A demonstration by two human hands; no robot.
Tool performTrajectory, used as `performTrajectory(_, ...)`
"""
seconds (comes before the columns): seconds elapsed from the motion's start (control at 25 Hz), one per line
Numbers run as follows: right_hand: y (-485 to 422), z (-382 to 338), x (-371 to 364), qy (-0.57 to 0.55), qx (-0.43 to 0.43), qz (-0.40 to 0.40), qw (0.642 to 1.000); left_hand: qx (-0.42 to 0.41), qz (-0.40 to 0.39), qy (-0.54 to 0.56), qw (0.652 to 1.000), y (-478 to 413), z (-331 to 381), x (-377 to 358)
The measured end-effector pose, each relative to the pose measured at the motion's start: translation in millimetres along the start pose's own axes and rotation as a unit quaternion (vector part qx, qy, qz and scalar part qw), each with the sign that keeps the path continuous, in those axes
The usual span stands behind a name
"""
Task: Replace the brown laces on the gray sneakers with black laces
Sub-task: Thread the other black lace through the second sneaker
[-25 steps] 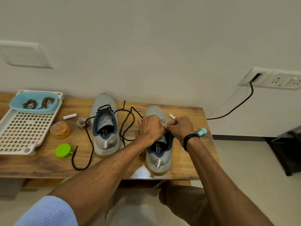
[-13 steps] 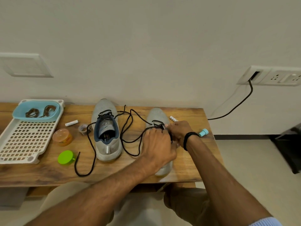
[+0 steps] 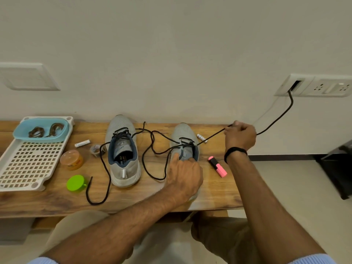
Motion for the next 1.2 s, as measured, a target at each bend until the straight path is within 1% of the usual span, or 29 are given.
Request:
performTrajectory(0.04,2.9,0.1,-0.1,0.005,-0.041,-0.017,0.999,0.0,0.004,-0.003,1.0,0.0,0.6,0.4)
performTrajectory(0.08,7.8,6.5,-3.2,0.03,-0.095,-0.064,0.993,0.006,0.011,-0.002,1.0,-1.2,0.4,0.3)
performTrajectory(0.12,20.6,12.0,-6.7,0.054,-0.167,-0.132,0.976,0.013,0.018,0.003,1.0,-2.2,-0.4,0.5)
performTrajectory(0.16,32.9,18.6,-11.2,0.066,-0.233,-0.21,0.947,0.018,0.022,0.01,1.0,-3.1,-0.7,0.0)
performTrajectory(0.2,44.1,23.1,-15.8,0.074,-0.265,-0.264,0.925,0.02,0.022,0.013,0.999,-3.2,-1.0,-0.1)
performTrajectory(0.24,51.9,24.1,-19.1,0.093,-0.253,-0.296,0.916,0.018,0.019,0.011,1.0,-3.3,-0.8,-1.7)
performTrajectory(0.28,54.8,21.7,-20.2,0.121,-0.207,-0.302,0.923,0.015,0.016,0.009,1.0,-3.5,-0.9,-2.6)
performTrajectory(0.32,51.2,15.8,-19.1,0.147,-0.137,-0.277,0.94,0.012,0.013,0.009,1.0,-3.9,-1.6,-3.9)
performTrajectory(0.36,43.6,4.9,-15.1,0.164,-0.064,-0.207,0.962,0.011,0.01,0.011,1.0,-4.5,-3.5,-3.8)
performTrajectory(0.4,28.4,-5.7,-7.7,0.163,0.007,-0.108,0.981,0.009,0.007,0.015,1.0,-5.4,-4.7,-4.0)
performTrajectory(0.44,15.3,-19.3,3.6,0.137,0.056,-0.013,0.989,0.007,0.005,0.015,1.0,-5.7,-5.3,-3.4)
performTrajectory(0.48,4.1,-27.5,11.8,0.106,0.075,0.018,0.991,0.004,0.004,0.011,1.0,-5.3,-5.2,-3.2)
performTrajectory(0.52,-0.7,-27.2,12.9,0.08,0.052,-0.013,0.995,0.003,0.004,0.006,1.0,-3.9,-5.0,-2.2)
performTrajectory(0.56,5.1,-26.0,10.7,0.077,0.001,-0.082,0.994,0.001,0.003,0.0,1.0,-3.5,-4.6,-1.6)
performTrajectory(0.6,18.3,-15.8,3.7,0.115,-0.07,-0.166,0.977,0.0,0.002,-0.004,1.0,-4.0,-3.8,-0.3)
performTrajectory(0.64,35.1,-5.5,-3.5,0.14,-0.142,-0.241,0.95,0.0,0.001,-0.005,1.0,-5.0,-2.4,0.4)
performTrajectory(0.68,48.7,8.9,-12.0,0.159,-0.179,-0.292,0.926,0.004,-0.001,-0.002,1.0,-5.5,-1.7,0.6)
performTrajectory(0.72,56.5,21.2,-19.9,0.183,-0.165,-0.324,0.913,0.011,-0.001,0.005,1.0,-6.0,-2.0,-0.4)
performTrajectory(0.76,62.2,23.2,-25.3,0.218,-0.115,-0.321,0.915,0.016,0.001,0.013,1.0,-6.6,-3.0,-1.3)
performTrajectory(0.8,59.1,18.5,-25.7,0.235,-0.054,-0.287,0.927,0.018,0.002,0.02,1.0,-6.9,-4.2,-3.2)
performTrajectory(0.84,51.7,6.4,-21.8,0.229,0.006,-0.224,0.947,0.015,0.003,0.023,1.0,-7.0,-6.1,-5.5)
performTrajectory(0.88,41.0,-9.1,-15.0,0.201,0.049,-0.146,0.967,0.011,0.004,0.024,1.0,-6.7,-7.6,-7.1)
performTrajectory(0.92,29.2,-24.9,-4.5,0.162,0.076,-0.059,0.982,0.008,0.005,0.023,1.0,-6.0,-8.5,-7.5)
performTrajectory(0.96,15.7,-37.9,8.0,0.133,0.097,0.01,0.986,0.003,0.007,0.021,1.0,-5.4,-8.8,-7.1)
performTrajectory(1.0,5.6,-41.9,16.0,0.11,0.1,0.04,0.988,-0.002,0.007,0.017,1.0,-4.6,-8.5,-6.7)
performTrajectory(1.04,4.1,-44.4,18.7,0.095,0.089,0.034,0.991,-0.007,0.007,0.013,1.0,-3.8,-8.5,-6.0)
performTrajectory(1.08,6.3,-41.8,15.8,0.084,0.07,-0.005,0.994,-0.011,0.009,0.008,1.0,-3.6,-7.9,-4.8)
performTrajectory(1.12,10.4,-35.5,10.1,0.089,0.042,-0.064,0.993,-0.012,0.01,0.004,1.0,-3.6,-7.0,-3.5)
performTrajectory(1.2,23.9,-20.4,-2.6,0.13,-0.028,-0.181,0.975,-0.009,0.011,-0.001,1.0,-2.9,-4.9,-2.5)
Point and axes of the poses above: each hand's wrist, its own y-axis away from the middle knuckle, its own x-axis out of the back of the hand, z = x × y, the point moved 2 cm from there along -y, towards the middle knuckle, and after that the axes turned 14 degrees about -y, right-handed, at the moved point
